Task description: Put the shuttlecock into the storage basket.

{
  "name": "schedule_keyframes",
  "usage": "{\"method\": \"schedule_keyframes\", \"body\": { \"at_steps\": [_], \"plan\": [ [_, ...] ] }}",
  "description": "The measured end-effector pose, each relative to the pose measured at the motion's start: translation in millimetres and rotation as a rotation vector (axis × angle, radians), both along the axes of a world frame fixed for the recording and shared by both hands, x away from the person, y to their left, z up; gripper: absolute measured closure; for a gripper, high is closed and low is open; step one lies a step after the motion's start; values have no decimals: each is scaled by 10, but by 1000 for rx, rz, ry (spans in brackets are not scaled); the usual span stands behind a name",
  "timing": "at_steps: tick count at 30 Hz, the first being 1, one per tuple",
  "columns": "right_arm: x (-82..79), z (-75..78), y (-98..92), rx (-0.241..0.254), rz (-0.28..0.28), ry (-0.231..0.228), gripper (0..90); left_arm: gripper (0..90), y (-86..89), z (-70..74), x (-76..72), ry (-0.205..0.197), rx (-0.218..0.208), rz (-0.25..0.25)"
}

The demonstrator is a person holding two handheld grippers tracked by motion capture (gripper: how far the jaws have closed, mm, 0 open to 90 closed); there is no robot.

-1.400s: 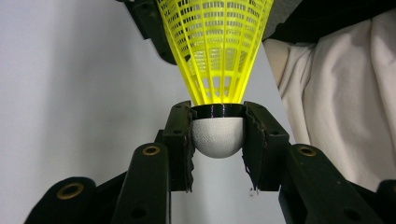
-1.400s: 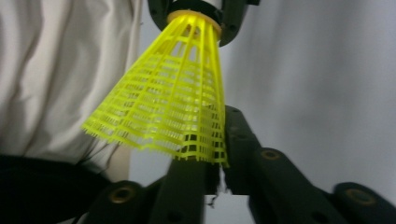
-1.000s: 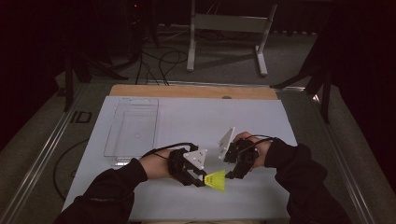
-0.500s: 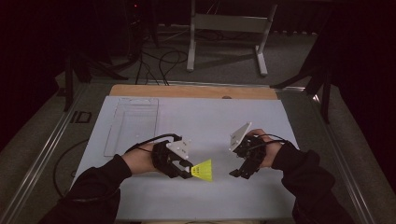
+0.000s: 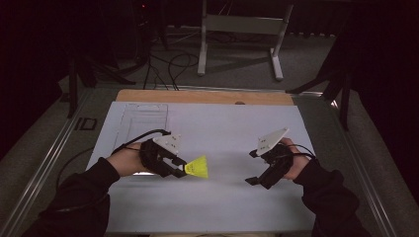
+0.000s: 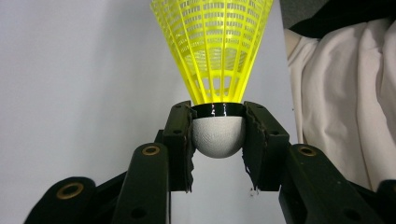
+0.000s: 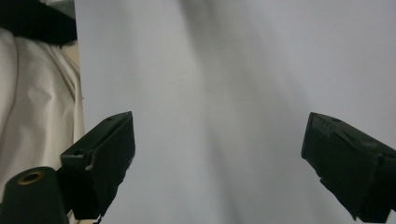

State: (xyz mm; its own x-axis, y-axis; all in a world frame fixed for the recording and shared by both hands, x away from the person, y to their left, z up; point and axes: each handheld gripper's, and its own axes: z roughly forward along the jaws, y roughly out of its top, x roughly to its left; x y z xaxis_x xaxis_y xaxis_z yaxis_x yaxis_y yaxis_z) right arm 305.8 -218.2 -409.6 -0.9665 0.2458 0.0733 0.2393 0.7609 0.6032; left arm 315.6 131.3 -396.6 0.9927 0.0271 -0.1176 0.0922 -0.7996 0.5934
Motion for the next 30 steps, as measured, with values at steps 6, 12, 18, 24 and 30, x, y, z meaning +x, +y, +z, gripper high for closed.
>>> {"method": "schedule_keyframes", "body": {
  "at_steps": [6, 12, 18, 24, 30],
  "plan": [
    [-77, 4, -105, 78, -34, -34, 95, 656, 176, 27, 47, 6, 15, 32],
    [-140, -16, -175, 130, -66, -66, 95, 655, 349, 63, 96, 5, 9, 75],
    [-235, -69, -239, 179, -94, -129, 95, 655, 589, 118, 145, -2, 7, 152],
    [-309, -136, -346, 247, -125, -148, 95, 655, 821, 146, 156, -12, -5, 221],
    [-384, -207, -443, 289, -166, -165, 96, 655, 1057, 172, 161, -8, 8, 315]
  ]
}}
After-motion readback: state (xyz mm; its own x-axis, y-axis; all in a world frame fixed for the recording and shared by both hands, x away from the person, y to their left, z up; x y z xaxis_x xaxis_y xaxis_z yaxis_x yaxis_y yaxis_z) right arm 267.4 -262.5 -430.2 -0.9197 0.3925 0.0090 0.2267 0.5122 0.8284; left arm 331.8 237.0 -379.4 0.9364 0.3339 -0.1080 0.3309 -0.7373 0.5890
